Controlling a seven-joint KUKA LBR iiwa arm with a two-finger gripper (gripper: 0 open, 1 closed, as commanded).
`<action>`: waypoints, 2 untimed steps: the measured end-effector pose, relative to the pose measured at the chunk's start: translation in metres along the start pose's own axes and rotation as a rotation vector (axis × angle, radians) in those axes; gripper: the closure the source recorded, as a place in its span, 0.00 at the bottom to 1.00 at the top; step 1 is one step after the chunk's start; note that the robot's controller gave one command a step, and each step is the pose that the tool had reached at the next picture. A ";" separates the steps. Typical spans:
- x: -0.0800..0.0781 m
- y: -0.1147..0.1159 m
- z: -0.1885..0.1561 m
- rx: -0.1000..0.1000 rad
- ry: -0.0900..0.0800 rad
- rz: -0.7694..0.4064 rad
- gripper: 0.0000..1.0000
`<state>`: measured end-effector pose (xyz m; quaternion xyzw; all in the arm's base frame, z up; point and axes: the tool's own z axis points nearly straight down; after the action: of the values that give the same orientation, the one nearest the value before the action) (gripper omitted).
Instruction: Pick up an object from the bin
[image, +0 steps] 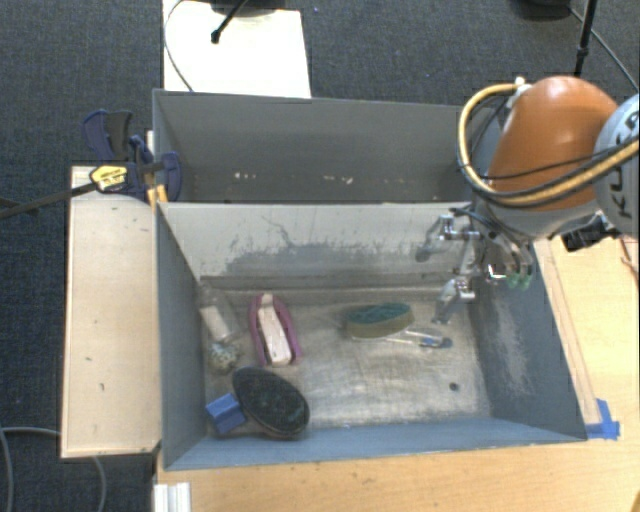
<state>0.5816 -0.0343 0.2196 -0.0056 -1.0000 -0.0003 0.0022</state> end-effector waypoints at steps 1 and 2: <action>-0.005 -0.011 0.149 0.001 -0.013 -0.225 0.00; -0.006 -0.011 0.145 0.002 -0.016 -0.225 1.00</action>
Offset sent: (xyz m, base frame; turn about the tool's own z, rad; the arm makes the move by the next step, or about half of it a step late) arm 0.0018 -0.0109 -0.1496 -0.2266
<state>0.5871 -0.0454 0.0745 0.1066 -0.9943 0.0007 -0.0060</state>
